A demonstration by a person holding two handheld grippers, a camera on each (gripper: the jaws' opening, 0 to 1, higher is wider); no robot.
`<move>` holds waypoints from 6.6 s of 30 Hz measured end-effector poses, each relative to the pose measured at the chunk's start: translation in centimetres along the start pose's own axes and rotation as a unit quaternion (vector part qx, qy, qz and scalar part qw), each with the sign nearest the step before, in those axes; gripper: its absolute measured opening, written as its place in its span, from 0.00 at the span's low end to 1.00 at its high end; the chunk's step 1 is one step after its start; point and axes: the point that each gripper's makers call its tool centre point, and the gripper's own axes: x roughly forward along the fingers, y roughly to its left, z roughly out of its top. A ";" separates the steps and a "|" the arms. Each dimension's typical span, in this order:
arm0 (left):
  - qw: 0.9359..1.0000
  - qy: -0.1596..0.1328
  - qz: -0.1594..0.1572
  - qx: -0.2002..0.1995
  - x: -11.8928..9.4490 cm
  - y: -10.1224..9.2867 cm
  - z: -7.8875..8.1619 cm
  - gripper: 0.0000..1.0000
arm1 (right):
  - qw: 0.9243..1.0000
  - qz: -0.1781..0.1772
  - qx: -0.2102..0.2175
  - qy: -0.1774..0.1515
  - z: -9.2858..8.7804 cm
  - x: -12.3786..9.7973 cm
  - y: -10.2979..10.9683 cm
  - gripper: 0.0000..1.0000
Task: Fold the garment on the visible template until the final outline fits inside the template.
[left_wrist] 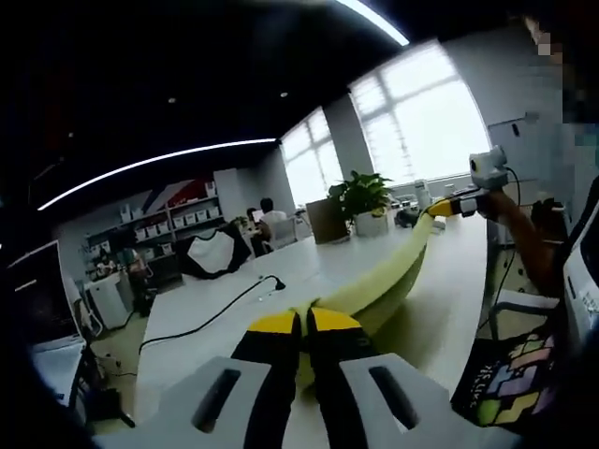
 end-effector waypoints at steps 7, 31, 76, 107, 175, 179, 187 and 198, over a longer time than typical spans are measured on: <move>0.999 0.017 0.020 0.019 4.2 3.4 0.4 0.03 | 1.000 0.005 0.025 0.011 1.0 4.2 -2.4 0.01; 0.987 0.164 0.003 0.004 17.8 10.2 -9.4 0.03 | 0.979 0.012 0.051 0.199 -9.4 18.8 -7.2 0.01; 0.952 0.280 -0.021 0.119 22.2 12.3 -19.2 0.37 | 0.961 0.023 -0.096 0.257 -16.3 23.1 -9.7 0.22; 0.954 0.273 -0.122 0.003 23.7 12.2 -22.1 0.03 | 0.944 0.137 0.001 0.300 -19.7 23.3 -7.6 0.01; 0.975 0.129 0.044 -0.175 16.9 11.0 -17.4 0.09 | 0.981 0.020 0.067 0.183 -16.1 15.9 -10.0 0.00; 0.975 0.124 0.037 -0.178 15.8 10.4 -17.2 0.09 | 0.983 0.018 0.054 0.177 -16.1 15.1 -9.6 0.05; 0.973 0.125 0.018 -0.193 13.6 8.6 -17.7 0.10 | 0.984 0.024 0.035 0.174 -16.4 13.4 -8.3 0.13; 0.968 0.131 -0.002 -0.214 10.3 6.3 -19.0 0.19 | 0.980 0.062 0.060 0.181 -18.0 10.7 -5.4 0.17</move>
